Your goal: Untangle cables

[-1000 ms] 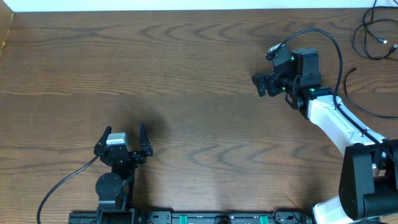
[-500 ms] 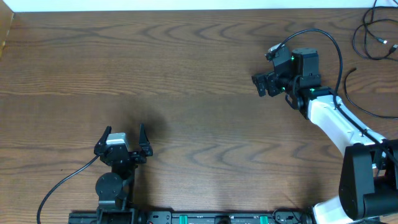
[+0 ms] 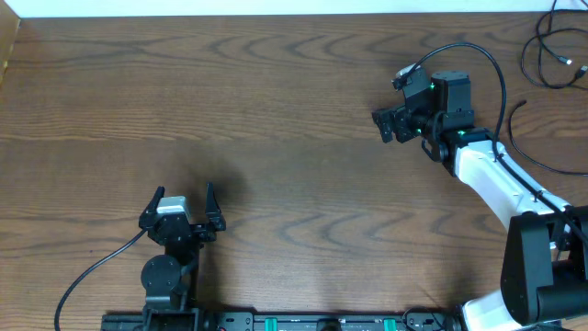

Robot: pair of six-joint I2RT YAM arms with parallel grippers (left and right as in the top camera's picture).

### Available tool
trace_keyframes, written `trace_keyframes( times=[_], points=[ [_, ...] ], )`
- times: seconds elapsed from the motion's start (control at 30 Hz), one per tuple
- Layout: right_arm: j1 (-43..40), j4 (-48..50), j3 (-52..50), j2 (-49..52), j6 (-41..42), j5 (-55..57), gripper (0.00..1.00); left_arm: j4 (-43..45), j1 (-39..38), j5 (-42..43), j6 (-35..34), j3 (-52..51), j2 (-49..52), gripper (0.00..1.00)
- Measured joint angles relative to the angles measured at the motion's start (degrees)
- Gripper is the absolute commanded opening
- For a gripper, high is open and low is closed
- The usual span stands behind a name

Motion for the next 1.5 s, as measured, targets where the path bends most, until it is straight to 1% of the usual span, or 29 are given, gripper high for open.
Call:
trace_keyframes(
  times=[0.8, 0.93, 1.07, 1.23, 1.4, 1.5],
  points=[
    [0.0, -0.3, 0.0, 0.0, 0.0, 0.0, 0.99, 0.0, 0.0, 0.0, 0.0, 0.0, 0.0, 0.92],
    [0.0, -1.9, 0.0, 0.0, 0.0, 0.0, 0.99, 0.0, 0.0, 0.0, 0.0, 0.0, 0.0, 0.92],
    [0.0, -5.6, 0.0, 0.0, 0.0, 0.0, 0.99, 0.0, 0.0, 0.0, 0.0, 0.0, 0.0, 0.92],
    [0.0, -6.5, -0.1, -0.2, 0.0, 0.0, 0.99, 0.0, 0.0, 0.0, 0.0, 0.0, 0.0, 0.92],
    [0.0, -6.3, -3.1, -3.6, 0.0, 0.1, 0.99, 0.0, 0.0, 0.0, 0.0, 0.0, 0.0, 0.92],
    [0.0, -4.1, -7.3, -7.6, 0.1, 0.2, 0.99, -0.1, 0.0, 0.0, 0.0, 0.0, 0.0, 0.92]
  ],
)
